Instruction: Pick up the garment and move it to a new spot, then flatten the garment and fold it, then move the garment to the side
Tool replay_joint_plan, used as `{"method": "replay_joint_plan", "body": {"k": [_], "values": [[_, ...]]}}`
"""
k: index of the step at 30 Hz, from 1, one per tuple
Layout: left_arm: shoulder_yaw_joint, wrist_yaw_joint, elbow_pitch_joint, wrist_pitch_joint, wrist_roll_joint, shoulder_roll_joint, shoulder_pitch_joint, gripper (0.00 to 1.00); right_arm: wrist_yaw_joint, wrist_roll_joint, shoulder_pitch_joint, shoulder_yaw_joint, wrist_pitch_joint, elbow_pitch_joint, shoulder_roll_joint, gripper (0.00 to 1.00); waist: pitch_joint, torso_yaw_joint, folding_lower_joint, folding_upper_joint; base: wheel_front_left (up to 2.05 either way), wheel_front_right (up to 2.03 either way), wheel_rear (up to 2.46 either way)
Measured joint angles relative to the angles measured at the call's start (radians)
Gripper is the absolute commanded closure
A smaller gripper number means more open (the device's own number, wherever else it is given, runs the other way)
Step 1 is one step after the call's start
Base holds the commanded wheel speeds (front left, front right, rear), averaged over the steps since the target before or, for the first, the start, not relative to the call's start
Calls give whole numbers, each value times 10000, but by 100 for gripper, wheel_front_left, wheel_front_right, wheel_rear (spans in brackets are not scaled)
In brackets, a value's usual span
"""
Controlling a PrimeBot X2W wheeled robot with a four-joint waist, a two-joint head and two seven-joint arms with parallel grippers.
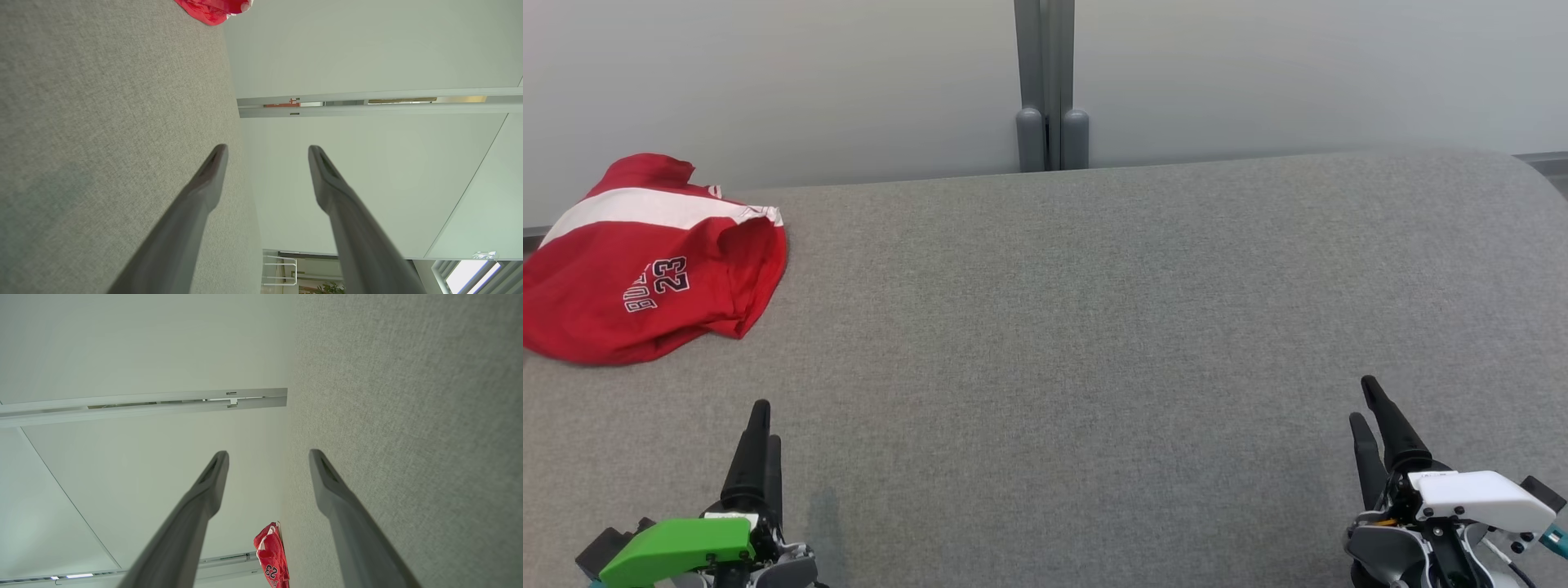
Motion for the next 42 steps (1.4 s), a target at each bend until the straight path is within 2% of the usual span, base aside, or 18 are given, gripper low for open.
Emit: {"method": "replay_joint_plan", "body": {"k": [10, 27, 42], "values": [[-378, 222, -520, -424, 1047, 2, 57, 0, 0, -1440, 57, 6, -433, -443, -8, 0, -74, 8, 0, 0, 0, 0, 0], [-1306, 719, -995, -1070, 4391, 12, 199, 0, 0, -4897, 464, 399, -1085, -1404, -23, 0, -237, 14, 0, 0, 0, 0, 0], [-1760, 1018, -894, -1553, 7338, 27, 425, 0, 0, -7450, 825, 690, -1569, -1522, -50, 0, -386, 4, 0, 0, 0, 0, 0]]}}
